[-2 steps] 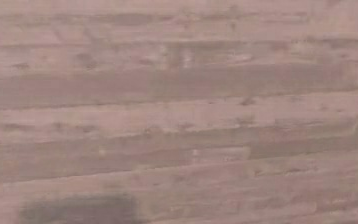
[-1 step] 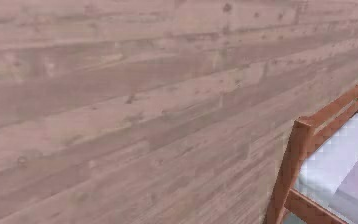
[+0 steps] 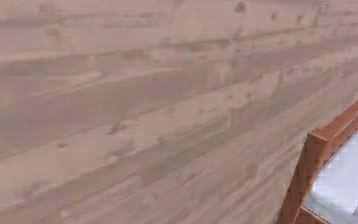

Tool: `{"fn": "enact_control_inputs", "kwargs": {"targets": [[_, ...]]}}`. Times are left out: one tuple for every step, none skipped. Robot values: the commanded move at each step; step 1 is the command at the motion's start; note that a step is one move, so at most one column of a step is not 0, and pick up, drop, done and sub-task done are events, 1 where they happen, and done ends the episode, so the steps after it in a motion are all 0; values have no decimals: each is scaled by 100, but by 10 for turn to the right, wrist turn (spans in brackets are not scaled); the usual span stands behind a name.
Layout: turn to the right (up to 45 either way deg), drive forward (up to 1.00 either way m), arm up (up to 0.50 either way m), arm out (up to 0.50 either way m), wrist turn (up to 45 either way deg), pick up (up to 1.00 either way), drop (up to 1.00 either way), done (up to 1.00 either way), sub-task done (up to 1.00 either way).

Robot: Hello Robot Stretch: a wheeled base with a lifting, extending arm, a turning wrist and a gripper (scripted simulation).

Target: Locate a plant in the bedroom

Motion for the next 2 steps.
{"fn": "enact_control_inputs", "kwargs": {"targets": [[450, 0, 0, 0, 0, 0, 0, 0, 0], [450, 0, 0, 0, 0, 0, 0, 0, 0]]}}
